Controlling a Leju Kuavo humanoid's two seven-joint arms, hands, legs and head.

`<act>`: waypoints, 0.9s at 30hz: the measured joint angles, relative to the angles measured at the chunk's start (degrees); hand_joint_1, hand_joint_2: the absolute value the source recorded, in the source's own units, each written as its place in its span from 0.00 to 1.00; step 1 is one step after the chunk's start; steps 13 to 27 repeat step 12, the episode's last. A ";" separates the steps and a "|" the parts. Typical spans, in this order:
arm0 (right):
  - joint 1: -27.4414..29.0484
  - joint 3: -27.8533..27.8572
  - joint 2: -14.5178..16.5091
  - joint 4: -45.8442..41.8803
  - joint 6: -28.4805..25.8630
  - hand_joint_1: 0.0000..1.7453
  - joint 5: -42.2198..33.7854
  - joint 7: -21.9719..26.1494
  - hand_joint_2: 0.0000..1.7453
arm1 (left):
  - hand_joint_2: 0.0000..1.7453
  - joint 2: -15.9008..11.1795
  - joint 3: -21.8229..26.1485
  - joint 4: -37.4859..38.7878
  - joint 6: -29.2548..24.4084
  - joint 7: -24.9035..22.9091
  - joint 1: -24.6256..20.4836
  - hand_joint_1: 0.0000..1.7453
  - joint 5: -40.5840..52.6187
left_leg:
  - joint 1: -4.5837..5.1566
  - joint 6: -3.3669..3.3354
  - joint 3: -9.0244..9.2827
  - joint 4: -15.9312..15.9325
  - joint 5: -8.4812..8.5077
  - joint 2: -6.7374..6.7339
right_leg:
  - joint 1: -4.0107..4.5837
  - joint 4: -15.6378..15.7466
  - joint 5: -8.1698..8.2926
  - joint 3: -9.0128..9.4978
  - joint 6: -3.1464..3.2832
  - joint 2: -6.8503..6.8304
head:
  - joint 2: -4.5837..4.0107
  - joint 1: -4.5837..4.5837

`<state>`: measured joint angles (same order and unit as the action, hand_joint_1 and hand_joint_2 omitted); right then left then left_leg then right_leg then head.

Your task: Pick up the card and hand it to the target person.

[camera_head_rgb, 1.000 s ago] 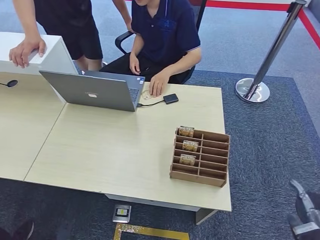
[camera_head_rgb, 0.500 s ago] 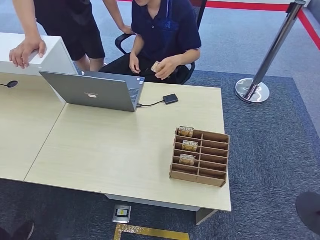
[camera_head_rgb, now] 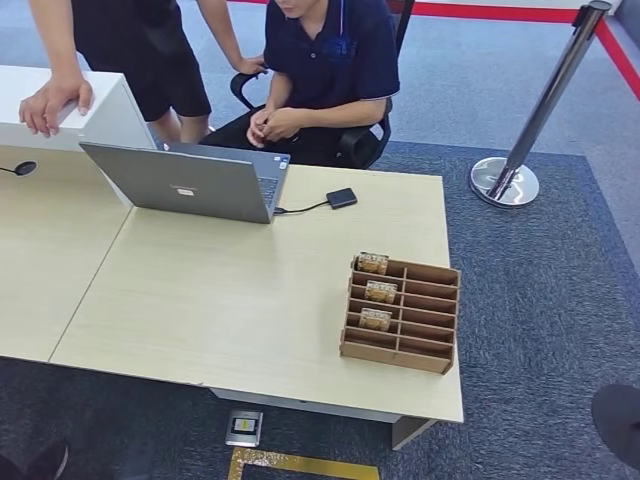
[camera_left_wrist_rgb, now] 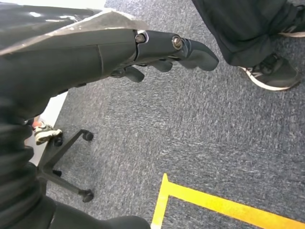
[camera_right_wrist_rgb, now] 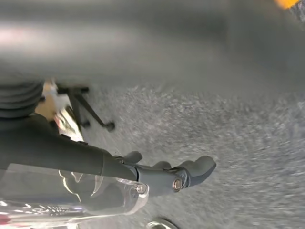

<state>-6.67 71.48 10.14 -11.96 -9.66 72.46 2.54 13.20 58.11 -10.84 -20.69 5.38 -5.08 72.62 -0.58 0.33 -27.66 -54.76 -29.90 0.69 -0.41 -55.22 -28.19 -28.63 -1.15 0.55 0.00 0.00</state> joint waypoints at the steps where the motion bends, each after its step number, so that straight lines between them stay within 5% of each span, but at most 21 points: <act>1: -0.02 -14.48 -0.03 -0.02 -0.26 0.00 -14.34 0.35 1.00 | 1.00 0.04 -10.88 0.02 1.49 -0.07 -0.01 0.00 -14.59 | 0.01 0.00 0.02 0.00 -0.01 0.02 | -0.01 0.00 -0.01 0.02 0.00 -0.01 | 0.00 0.00; 2: 0.01 -21.51 -0.06 0.01 -0.56 0.00 -21.69 0.46 1.00 | 1.00 0.08 -14.60 0.03 1.29 -0.09 -0.04 0.00 -21.95 | 0.01 0.00 0.03 0.00 -0.01 0.03 | -0.01 0.00 -0.02 0.03 0.00 -0.01 | 0.00 0.00; 4: 0.11 -23.35 0.03 0.03 -1.13 0.00 -24.42 0.26 1.00 | 1.00 0.19 -13.50 -0.08 0.91 -0.24 -0.11 0.00 -23.44 | 0.02 0.01 0.04 0.02 -0.01 0.04 | -0.02 0.02 -0.02 0.04 0.00 -0.03 | 0.00 0.00; 5: 0.18 -9.43 0.09 0.08 -1.24 0.00 -10.58 0.07 1.00 | 1.00 0.21 -2.08 -0.13 -0.96 -0.29 -0.14 0.00 -8.46 | 0.02 0.01 0.05 0.02 -0.01 0.05 | -0.02 0.02 -0.02 0.04 0.00 -0.03 | 0.00 0.00; 6: 0.24 -2.75 0.23 0.08 -1.33 0.00 -3.88 -0.21 1.00 | 1.00 0.20 2.14 -0.16 -1.08 -0.41 -0.13 0.00 -0.68 | 0.02 0.01 0.04 0.02 0.00 0.06 | -0.02 0.02 -0.02 0.03 0.00 -0.05 | 0.00 0.00; 27: 0.55 -1.81 0.79 0.41 -1.14 0.00 -2.05 -2.27 1.00 | 1.00 0.12 2.17 -0.04 -1.31 -0.65 -0.18 0.00 1.53 | 0.02 0.00 0.04 0.02 -0.01 0.06 | -0.02 0.02 -0.03 0.02 0.00 -0.06 | 0.00 0.00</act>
